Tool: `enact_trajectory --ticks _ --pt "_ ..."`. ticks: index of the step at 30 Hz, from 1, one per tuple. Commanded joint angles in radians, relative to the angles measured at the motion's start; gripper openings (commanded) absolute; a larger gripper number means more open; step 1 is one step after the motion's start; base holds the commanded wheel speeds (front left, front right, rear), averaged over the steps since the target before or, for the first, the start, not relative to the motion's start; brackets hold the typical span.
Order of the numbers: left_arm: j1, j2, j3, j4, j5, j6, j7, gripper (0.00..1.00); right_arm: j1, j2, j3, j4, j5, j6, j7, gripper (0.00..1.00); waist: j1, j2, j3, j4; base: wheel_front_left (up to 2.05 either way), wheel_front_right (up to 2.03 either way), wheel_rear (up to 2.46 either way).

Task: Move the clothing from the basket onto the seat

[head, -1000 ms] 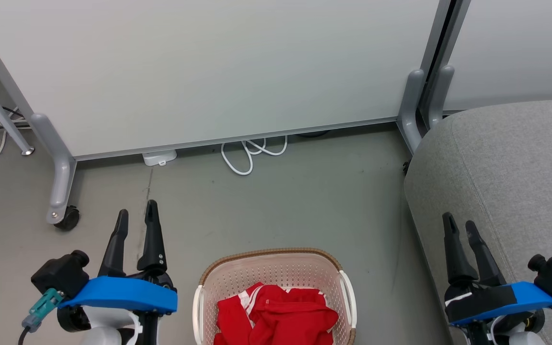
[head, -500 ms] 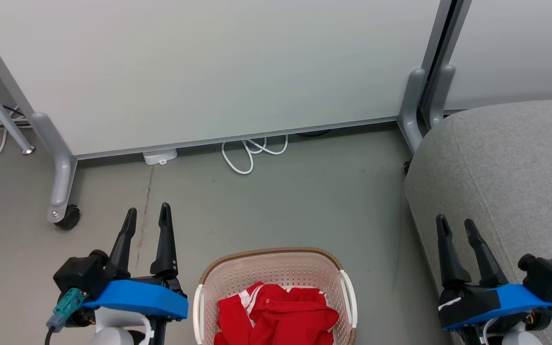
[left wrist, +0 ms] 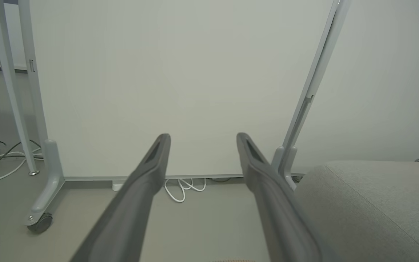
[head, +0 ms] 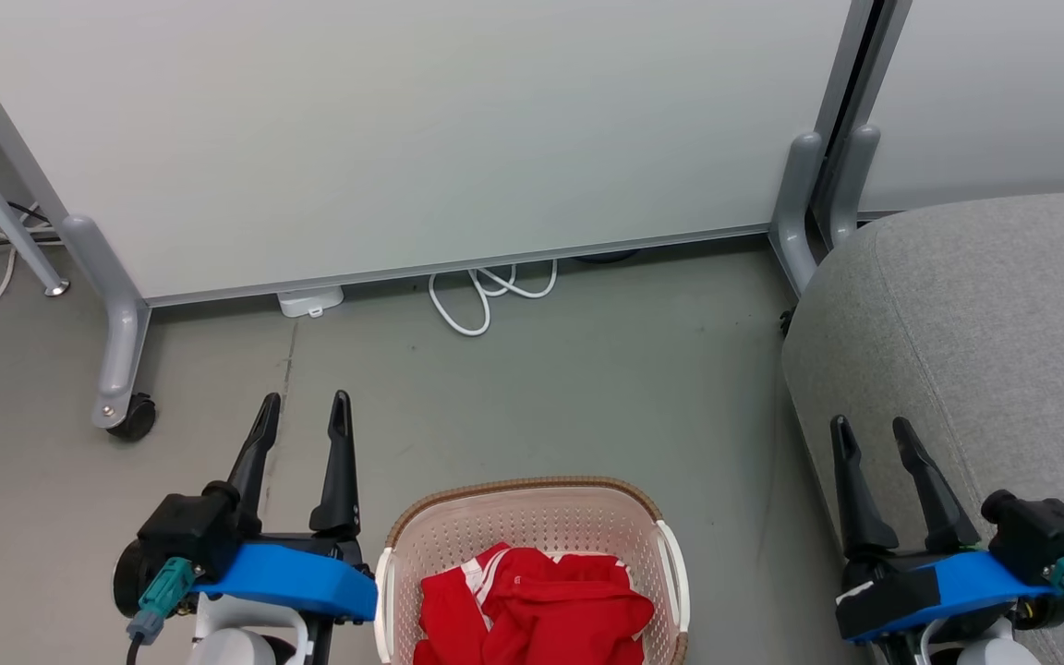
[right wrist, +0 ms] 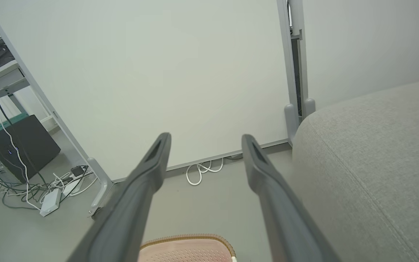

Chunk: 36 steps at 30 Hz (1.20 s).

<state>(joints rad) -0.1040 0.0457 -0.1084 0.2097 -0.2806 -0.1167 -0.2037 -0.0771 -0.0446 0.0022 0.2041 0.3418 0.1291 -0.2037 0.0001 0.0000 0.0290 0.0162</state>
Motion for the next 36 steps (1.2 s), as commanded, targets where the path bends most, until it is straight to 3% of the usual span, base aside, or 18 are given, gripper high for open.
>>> enact_trajectory --ticks 1,28,36 --pt "-0.016 0.006 -0.004 -0.003 0.023 -0.006 -0.008 1.0 -0.001 -0.007 0.002 -0.004 -0.024 0.002 -0.008 1.0 0.0 0.0 0.0 0.0 0.0 0.0 0.0" --pt "-0.024 0.006 -0.026 0.018 0.22 -0.015 -0.059 1.0 -0.007 -0.008 -0.031 0.052 -0.241 0.002 -0.059 1.0 -0.0001 0.0 0.006 0.005 0.0 0.0 0.0" --pt "-0.024 0.006 -0.021 0.035 0.212 -0.013 -0.063 1.0 -0.01 -0.008 -0.036 0.065 -0.255 0.002 -0.062 1.0 -0.0001 0.0 0.004 0.006 0.0 0.0 0.0"
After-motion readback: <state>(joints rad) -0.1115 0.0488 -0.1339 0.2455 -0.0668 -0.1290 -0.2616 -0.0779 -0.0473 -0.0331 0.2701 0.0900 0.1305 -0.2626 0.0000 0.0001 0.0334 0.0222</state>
